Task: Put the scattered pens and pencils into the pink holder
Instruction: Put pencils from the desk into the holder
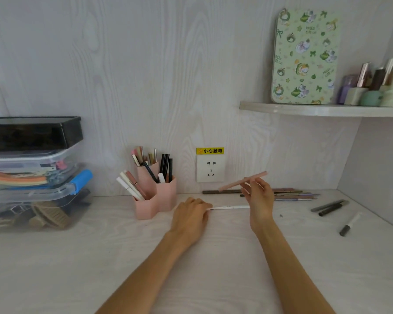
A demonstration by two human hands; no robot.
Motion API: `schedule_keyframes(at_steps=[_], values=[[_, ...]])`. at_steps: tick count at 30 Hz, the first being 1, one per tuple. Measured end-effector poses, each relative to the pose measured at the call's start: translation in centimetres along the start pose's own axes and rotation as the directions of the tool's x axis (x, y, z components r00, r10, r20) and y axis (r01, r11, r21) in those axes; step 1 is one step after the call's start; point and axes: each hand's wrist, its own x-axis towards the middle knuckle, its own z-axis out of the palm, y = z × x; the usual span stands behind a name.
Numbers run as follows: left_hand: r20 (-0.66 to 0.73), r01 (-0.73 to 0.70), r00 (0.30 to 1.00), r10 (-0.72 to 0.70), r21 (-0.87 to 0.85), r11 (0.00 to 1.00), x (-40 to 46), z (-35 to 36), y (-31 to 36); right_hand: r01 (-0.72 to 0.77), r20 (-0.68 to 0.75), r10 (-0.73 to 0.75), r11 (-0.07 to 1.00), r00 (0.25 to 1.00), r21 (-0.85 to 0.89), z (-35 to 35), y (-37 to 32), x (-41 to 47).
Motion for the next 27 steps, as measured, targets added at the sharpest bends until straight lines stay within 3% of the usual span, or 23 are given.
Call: schedule_keyframes(at_steps=[4, 9, 14, 19, 22, 24, 27], values=[[-0.063, -0.003, 0.998, 0.001, -0.035, 0.999, -1.9, -0.9, -2.2, -0.039, 0.009, 0.038, 0.997, 0.999, 0.074, 0.2, 0.0, -0.1], [-0.061, 0.053, 0.996, -0.06, -0.112, 0.992, -6.7, -3.2, -7.4, 0.166, 0.14, -0.148, 0.978, 0.979, -0.129, 1.7, 0.7, -1.7], [0.015, 0.219, 0.972, -0.234, -0.414, 0.884, -8.3, -4.5, -9.8, 0.368, 0.245, -0.325, 0.917, 0.913, -0.153, 6.8, 0.9, -3.7], [-0.085, 0.248, 0.96, -0.266, -0.183, 0.951, -8.4, -4.6, -10.1, 0.59, 0.319, -0.51, 0.766, 0.799, -0.254, 11.9, 0.4, -5.1], [-0.09, 0.253, 0.956, -0.278, -0.22, 0.942, -8.5, -4.7, -10.3, 0.668, 0.449, -0.531, 0.705, 0.719, -0.236, 14.1, 0.2, -6.1], [-0.097, 0.26, 0.952, -0.289, -0.236, 0.936, -8.3, -4.6, -10.1, 0.771, 0.61, -0.511, 0.566, 0.606, -0.292, 15.0, 0.7, -7.0], [-0.109, 0.275, 0.944, -0.312, -0.265, 0.924, -8.3, -4.5, -10.1, 0.9, 0.822, -0.365, 0.173, 0.436, -0.401, 15.7, 2.4, -7.8]])
